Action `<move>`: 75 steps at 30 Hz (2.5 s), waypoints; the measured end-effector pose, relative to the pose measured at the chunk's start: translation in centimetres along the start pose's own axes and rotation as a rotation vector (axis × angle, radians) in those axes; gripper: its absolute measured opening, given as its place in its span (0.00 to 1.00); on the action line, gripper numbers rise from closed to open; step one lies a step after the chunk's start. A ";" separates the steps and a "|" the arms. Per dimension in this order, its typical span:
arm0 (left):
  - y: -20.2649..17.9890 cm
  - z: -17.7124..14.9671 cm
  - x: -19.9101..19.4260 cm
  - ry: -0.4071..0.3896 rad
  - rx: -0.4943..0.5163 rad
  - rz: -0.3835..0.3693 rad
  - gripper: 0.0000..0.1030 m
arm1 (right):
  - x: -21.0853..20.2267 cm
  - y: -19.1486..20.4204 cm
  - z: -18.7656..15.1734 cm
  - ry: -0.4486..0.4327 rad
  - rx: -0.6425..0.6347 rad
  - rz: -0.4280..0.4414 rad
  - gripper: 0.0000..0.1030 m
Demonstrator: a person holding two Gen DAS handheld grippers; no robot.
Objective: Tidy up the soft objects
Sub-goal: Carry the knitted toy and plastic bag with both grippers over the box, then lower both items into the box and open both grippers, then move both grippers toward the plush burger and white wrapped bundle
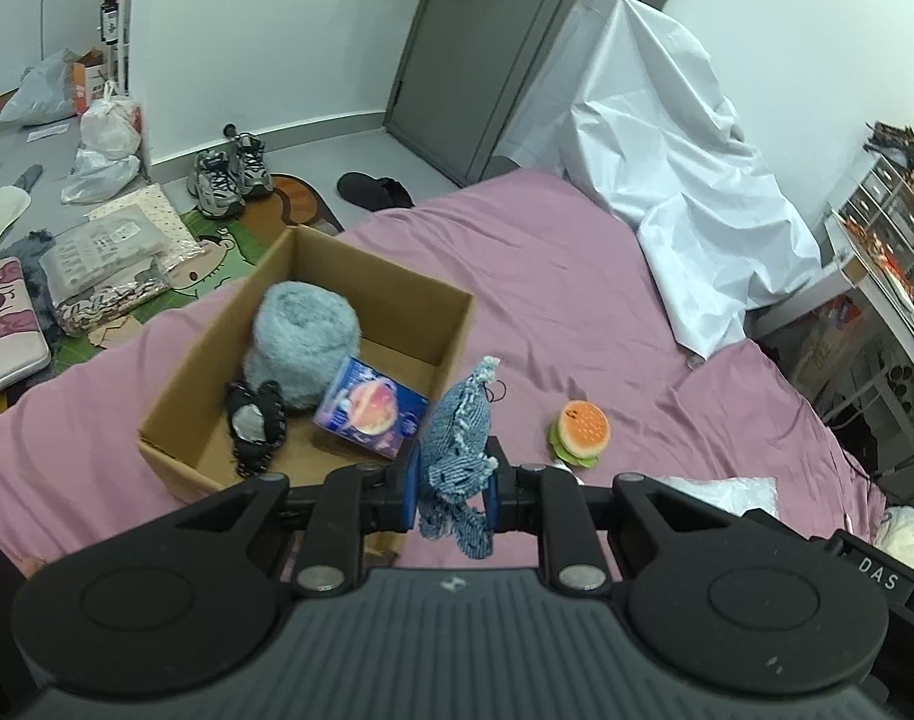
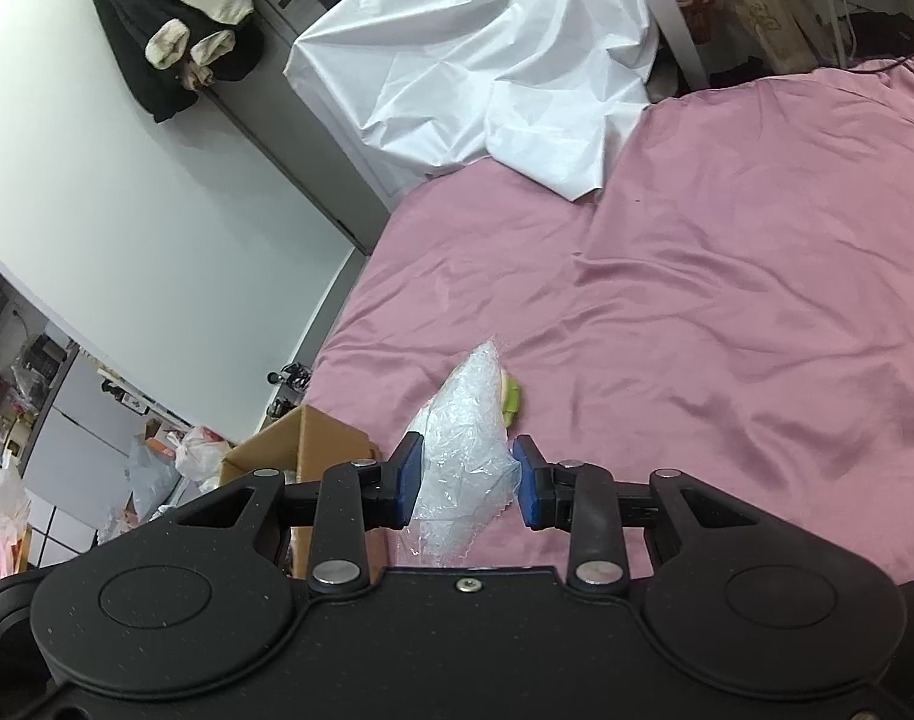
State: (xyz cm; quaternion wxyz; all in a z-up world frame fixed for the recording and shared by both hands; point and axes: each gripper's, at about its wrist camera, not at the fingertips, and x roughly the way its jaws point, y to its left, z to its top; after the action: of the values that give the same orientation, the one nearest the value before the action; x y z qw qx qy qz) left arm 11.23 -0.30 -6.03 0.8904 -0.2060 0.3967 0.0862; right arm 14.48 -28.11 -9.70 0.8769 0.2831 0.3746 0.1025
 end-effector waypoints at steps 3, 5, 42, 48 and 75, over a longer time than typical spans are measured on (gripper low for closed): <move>1.2 0.5 -0.1 -0.004 -0.017 0.004 0.19 | 0.2 1.2 0.0 0.003 -0.014 0.006 0.31; 2.1 0.8 -0.1 -0.004 -0.028 0.007 0.19 | 0.5 2.1 -0.1 0.007 -0.026 0.010 0.31; 13.4 3.5 3.5 0.086 -0.205 0.016 0.24 | 7.3 15.6 -4.3 0.141 -0.201 0.030 0.31; 13.4 3.7 3.4 0.093 -0.173 0.024 0.40 | 8.2 16.5 -5.1 0.178 -0.195 0.020 0.45; 7.0 2.0 1.2 0.070 0.063 0.113 0.99 | 3.3 11.7 -3.6 0.073 -0.239 -0.057 1.00</move>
State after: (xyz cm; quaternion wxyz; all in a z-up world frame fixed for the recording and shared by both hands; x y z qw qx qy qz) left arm 11.18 6.85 -7.84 0.8759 -0.1579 0.4409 0.1163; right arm 14.63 -15.72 -6.98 0.8928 0.1618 0.3992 0.1317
